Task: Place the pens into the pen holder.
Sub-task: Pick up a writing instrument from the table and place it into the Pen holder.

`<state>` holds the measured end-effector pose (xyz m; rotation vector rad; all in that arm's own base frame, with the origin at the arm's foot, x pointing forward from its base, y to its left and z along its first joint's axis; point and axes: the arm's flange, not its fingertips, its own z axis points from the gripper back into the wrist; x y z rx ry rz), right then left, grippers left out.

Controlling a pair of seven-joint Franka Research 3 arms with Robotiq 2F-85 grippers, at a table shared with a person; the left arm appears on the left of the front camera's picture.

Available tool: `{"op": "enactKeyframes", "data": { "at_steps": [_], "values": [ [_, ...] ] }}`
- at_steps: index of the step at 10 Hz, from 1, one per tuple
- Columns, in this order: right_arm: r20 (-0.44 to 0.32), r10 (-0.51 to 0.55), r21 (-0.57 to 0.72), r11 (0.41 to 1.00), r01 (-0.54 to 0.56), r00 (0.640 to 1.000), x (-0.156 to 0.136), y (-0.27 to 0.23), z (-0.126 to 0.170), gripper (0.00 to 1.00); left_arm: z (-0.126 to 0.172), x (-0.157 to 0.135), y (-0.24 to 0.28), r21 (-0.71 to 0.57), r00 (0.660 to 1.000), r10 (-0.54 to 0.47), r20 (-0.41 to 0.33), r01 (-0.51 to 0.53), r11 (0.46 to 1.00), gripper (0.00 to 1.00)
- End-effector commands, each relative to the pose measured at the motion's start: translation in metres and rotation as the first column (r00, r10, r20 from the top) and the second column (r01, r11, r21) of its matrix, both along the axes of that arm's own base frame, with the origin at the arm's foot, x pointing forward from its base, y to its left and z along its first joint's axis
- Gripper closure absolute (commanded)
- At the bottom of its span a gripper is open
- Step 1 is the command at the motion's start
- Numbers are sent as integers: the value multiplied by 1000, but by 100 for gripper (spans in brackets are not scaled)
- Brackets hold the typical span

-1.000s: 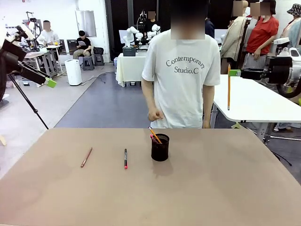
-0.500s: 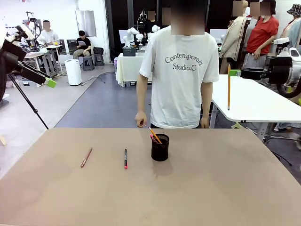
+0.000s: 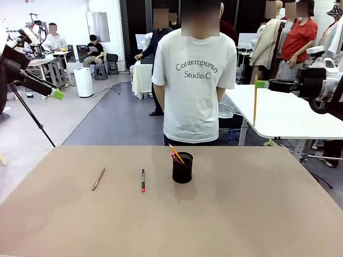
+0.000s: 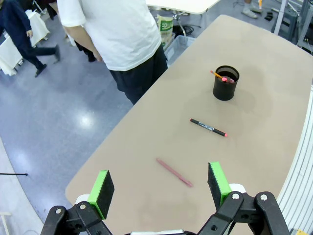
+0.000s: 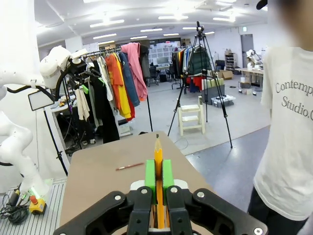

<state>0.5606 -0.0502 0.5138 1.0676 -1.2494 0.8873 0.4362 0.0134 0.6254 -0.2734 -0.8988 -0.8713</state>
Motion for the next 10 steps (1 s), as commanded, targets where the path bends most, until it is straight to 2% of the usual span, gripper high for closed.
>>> {"op": "enactKeyframes", "data": {
  "at_steps": [1,3,6,8,9,10],
  "values": [
    [12,29,68,997,-30,1000,16,32,-25,100,0,1,2,-11,1000,-19,12,19,1000,0],
    [46,50,137,989,-56,998,30,68,-51,100,0,1,2,-11,1000,-19,12,19,1000,0],
    [121,96,111,988,-110,988,37,126,-70,100,0,1,2,-11,1000,-19,12,19,1000,0],
    [127,175,107,976,-189,976,39,158,-85,100,0,1,2,-11,1000,-19,12,19,1000,0],
    [141,174,118,975,-191,975,39,165,-87,100,0,1,2,-11,1000,-19,12,19,1000,0],
    [162,139,127,979,-160,977,45,152,-71,100,0,1,2,-11,1000,-19,12,19,1000,0]
  ]
}}
